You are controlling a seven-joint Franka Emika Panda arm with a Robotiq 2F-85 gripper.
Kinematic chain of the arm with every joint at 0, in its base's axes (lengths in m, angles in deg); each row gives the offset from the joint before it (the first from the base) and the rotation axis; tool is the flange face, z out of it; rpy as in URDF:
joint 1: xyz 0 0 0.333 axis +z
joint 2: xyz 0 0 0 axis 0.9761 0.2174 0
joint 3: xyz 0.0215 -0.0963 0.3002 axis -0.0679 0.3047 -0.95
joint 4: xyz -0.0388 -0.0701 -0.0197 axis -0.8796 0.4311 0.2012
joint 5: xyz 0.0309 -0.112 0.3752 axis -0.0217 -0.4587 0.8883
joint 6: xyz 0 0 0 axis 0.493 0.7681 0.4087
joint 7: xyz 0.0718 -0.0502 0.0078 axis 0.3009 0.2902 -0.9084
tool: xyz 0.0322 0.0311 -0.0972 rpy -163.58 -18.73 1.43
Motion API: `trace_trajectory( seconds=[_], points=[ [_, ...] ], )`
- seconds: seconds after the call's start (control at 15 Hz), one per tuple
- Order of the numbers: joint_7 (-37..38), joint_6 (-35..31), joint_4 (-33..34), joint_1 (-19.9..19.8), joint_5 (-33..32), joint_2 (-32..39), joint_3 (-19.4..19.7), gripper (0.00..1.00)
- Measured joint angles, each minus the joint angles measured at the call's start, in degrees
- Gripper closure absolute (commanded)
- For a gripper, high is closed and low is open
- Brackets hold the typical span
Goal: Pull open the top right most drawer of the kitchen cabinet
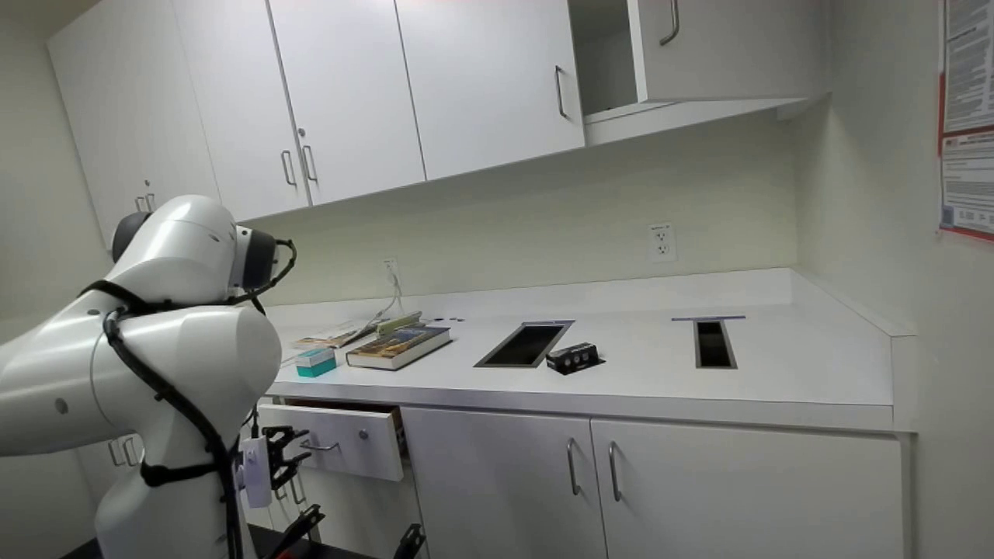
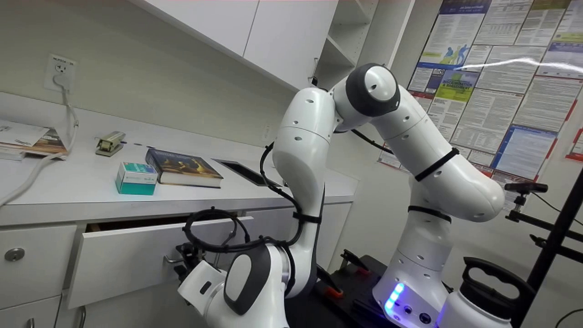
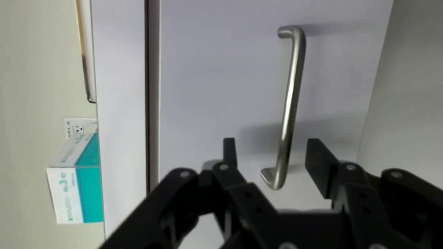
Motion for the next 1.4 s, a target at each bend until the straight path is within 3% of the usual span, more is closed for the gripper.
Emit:
trace_trajectory(
  seconds=[0.07,0.13,0.47,0.53,1.07,1.4],
  points=[
    [1.0,0.0,0.0,-0.4,-0.5,0.0,0.0,0.59],
    [2.1,0.0,0.0,-0.9,-1.0,0.0,-0.1,0.62],
    [5.6,-0.3,0.0,-2.8,-2.8,0.3,-1.1,0.98],
    [6.2,-0.3,0.0,-3.1,-2.9,0.7,-1.3,1.0],
    [7.0,0.5,0.0,-3.4,-3.0,1.6,-2.1,0.97],
    [7.1,5.2,-0.4,-3.1,-1.5,3.5,-4.6,0.97]
  ],
)
